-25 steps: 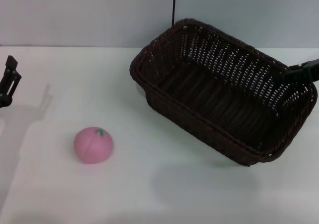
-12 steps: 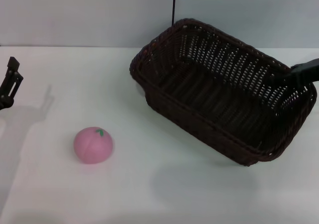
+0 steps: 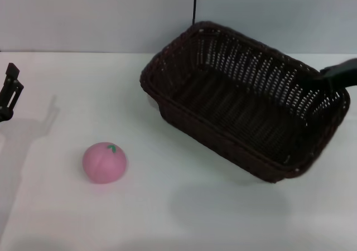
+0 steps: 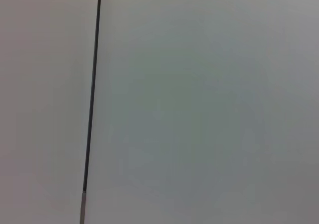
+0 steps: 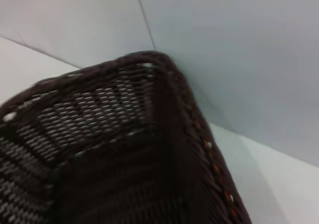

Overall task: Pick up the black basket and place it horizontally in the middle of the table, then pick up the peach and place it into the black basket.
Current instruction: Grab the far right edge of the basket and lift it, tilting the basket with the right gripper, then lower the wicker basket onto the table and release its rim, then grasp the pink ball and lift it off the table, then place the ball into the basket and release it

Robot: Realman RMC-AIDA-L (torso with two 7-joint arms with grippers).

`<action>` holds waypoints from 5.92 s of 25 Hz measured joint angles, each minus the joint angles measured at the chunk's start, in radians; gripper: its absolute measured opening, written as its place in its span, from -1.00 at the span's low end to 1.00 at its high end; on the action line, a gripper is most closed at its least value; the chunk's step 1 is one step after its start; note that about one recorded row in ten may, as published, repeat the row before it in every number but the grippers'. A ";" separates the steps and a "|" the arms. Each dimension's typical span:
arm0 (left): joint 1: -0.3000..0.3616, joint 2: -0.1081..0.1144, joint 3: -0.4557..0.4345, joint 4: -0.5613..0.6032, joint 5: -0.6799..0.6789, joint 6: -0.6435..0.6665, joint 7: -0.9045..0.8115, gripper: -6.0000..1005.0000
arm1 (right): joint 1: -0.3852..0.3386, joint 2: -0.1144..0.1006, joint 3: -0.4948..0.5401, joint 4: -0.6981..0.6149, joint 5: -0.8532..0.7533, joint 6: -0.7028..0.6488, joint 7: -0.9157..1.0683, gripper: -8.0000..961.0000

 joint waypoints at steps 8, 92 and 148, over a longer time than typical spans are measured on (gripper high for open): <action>0.016 -0.001 -0.002 0.000 -0.005 0.011 -0.007 0.53 | 0.002 0.001 -0.028 -0.059 0.041 -0.125 -0.219 -0.57; -0.011 0.011 0.723 0.591 0.003 0.177 -0.715 0.46 | -0.430 0.042 -0.092 0.635 1.648 -0.485 -1.258 -0.07; -0.060 0.010 0.498 0.440 -0.012 0.235 -0.410 -0.58 | -0.400 0.043 -0.025 0.783 1.692 -0.432 -1.275 -0.04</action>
